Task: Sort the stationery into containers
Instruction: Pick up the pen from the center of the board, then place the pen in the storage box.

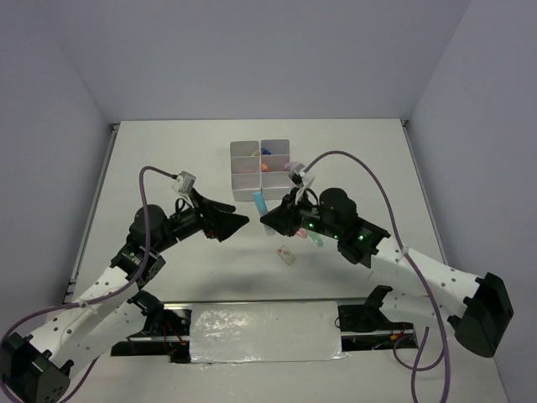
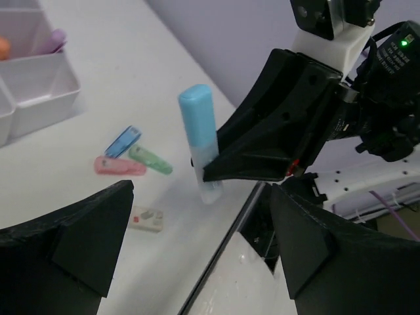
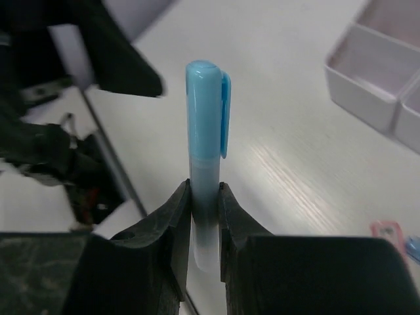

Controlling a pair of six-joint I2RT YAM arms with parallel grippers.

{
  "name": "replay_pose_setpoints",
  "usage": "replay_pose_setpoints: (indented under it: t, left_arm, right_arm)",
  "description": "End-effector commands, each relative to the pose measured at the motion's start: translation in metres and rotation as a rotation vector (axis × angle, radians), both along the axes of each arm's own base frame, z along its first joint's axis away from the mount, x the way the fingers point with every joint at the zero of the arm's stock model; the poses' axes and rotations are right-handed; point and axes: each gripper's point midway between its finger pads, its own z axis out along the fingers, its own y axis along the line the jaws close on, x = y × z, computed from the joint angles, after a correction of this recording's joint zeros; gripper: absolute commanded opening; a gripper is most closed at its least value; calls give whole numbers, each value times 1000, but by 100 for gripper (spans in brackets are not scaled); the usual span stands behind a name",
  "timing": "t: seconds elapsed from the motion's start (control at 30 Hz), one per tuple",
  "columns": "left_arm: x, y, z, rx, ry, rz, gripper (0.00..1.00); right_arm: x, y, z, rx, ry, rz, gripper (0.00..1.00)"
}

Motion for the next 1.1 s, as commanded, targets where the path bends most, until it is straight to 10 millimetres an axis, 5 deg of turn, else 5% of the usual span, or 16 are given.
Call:
replay_pose_setpoints:
  t: [0.0, 0.2, 0.6, 0.7, 0.9, 0.97, 1.03, 1.07]
  left_arm:
    - [-23, -14, 71, -154, -237, -150, 97]
    - [-50, -19, 101, -264, -348, -284, 97]
    - [-52, -24, 90, -222, -315, -326, 82]
    - [-54, -23, 88, -221, -317, -329, 69]
    - [-44, -21, 99, -191, -352, -272, 0]
    - [-39, -22, 103, -165, -353, -256, 0]
    - [-32, -22, 110, -133, -379, -232, 0]
    - [-26, -22, 110, -115, -377, -210, 0]
  right_arm:
    - [-38, 17, 56, 224, -78, 168, 0]
    - [-67, 31, 90, 289, -100, 285, 0]
    - [-82, 44, 122, 303, -153, 344, 0]
    - [-81, 45, 126, 297, -157, 343, 0]
    - [-79, 46, 112, 252, -158, 352, 2]
    - [-82, 42, 104, 239, -174, 357, 15]
    - [-80, 30, 96, 193, -184, 326, 73]
    - [-62, 20, 92, 156, -188, 210, 99]
